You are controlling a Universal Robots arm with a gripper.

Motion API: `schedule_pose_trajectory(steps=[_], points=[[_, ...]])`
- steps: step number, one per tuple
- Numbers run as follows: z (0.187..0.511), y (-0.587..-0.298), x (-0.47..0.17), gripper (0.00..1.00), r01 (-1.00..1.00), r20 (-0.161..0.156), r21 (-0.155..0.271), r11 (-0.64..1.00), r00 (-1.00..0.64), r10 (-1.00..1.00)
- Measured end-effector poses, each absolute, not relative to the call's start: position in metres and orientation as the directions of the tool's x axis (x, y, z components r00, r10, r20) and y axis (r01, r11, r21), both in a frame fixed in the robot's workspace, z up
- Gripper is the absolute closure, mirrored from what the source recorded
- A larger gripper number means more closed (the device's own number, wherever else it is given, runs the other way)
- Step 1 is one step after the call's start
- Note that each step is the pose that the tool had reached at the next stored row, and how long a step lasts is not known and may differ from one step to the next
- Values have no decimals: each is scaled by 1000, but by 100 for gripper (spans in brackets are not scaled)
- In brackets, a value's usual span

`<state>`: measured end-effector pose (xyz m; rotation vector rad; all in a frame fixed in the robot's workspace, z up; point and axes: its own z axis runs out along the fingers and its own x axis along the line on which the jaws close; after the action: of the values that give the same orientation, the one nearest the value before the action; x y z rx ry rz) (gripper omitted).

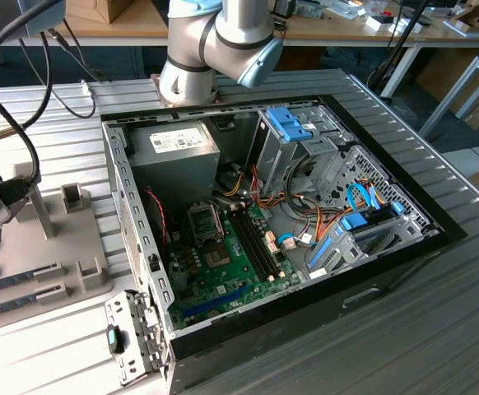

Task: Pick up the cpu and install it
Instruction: 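Reach for the cpu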

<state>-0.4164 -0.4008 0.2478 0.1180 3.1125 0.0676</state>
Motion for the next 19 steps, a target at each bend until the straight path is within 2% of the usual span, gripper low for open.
schedule_pose_trajectory(steps=[19], points=[[237, -401, -416, 90, 75, -24, 44, 996, -997, 76]])
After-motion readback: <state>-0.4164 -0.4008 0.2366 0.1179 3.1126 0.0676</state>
